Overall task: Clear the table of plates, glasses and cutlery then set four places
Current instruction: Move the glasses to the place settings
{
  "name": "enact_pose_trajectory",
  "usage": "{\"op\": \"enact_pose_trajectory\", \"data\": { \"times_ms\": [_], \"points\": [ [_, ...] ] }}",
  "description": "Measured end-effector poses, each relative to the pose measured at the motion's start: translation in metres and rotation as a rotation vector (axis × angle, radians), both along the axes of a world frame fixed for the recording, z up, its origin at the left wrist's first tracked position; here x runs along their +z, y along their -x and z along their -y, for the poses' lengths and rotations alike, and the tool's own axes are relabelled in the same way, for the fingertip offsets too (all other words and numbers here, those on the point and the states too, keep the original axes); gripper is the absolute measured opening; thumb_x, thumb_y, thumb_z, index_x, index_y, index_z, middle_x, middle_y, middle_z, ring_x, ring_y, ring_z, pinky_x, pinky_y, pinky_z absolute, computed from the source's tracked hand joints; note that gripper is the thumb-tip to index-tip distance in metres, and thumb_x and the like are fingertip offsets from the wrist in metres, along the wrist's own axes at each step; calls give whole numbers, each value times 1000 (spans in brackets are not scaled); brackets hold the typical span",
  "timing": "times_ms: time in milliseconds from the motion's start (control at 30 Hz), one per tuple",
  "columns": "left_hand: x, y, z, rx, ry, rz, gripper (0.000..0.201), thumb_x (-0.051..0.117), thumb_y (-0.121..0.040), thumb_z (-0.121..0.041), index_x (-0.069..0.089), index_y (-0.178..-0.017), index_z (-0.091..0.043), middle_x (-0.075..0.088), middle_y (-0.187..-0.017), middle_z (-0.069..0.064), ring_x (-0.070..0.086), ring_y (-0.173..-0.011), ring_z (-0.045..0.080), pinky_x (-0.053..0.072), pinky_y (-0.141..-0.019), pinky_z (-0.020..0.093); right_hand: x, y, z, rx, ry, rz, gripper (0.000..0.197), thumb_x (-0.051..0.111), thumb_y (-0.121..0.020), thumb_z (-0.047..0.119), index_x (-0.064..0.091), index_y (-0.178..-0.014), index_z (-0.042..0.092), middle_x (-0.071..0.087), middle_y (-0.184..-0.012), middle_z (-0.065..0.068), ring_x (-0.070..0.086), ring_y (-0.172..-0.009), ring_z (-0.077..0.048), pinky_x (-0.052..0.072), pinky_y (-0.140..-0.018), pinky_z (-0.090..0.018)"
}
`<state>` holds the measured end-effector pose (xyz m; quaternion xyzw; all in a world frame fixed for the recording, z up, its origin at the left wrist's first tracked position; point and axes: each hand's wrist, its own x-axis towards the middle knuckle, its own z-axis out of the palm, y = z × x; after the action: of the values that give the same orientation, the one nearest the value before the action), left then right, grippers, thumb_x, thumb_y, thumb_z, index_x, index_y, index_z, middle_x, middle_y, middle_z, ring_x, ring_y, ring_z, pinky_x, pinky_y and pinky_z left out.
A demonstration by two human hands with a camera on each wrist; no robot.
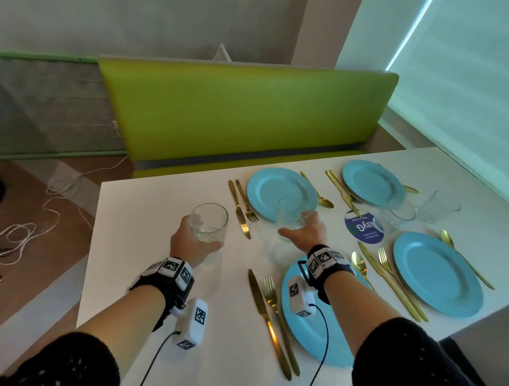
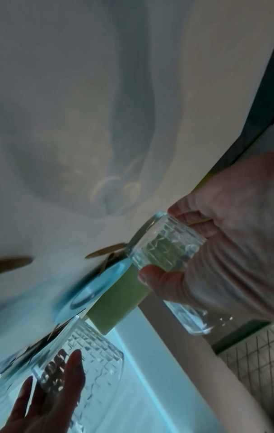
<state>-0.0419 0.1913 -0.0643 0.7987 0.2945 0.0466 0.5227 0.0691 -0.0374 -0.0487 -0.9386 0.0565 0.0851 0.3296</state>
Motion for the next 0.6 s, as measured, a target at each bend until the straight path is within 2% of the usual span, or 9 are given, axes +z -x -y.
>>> {"op": "enact_pose_trajectory", "data": {
  "times_ms": [133,300,400,600],
  "points": [
    [0,-22,35,-69,0,11,86,88,-58,-22,43,-131,-14,57,-131,6,55,-118,24,38,-91,22,-4,-21,55,-163,67,-10,79,79,-60,40,42,-124,11,59,-117,-15,56,-109,-32,49,-92,-39],
    [-5,-47,65,-121,6,3,87,89,-55,-27,45,-129,-17,61,-123,1,59,-113,21,42,-89,22,-13,-37,100,-296,61,-30,87,81,-63,35,36,-131,5,55,-126,-18,51,-118,-35,44,-97,-40],
    [-8,-60,79,-147,19,16,87,90,-51,-33,48,-127,-20,63,-118,-7,61,-109,14,44,-90,21,-20,-47,114,-329,30,-38,88,82,-62,34,37,-131,5,55,-127,-17,52,-119,-34,44,-98,-39],
    [-8,-76,99,-153,17,12,88,90,-54,-30,46,-130,-19,62,-125,-1,59,-113,17,41,-89,18,-34,-59,123,-341,5,-57,86,84,-60,33,39,-129,7,58,-124,-16,54,-116,-33,46,-97,-39]
  ]
}}
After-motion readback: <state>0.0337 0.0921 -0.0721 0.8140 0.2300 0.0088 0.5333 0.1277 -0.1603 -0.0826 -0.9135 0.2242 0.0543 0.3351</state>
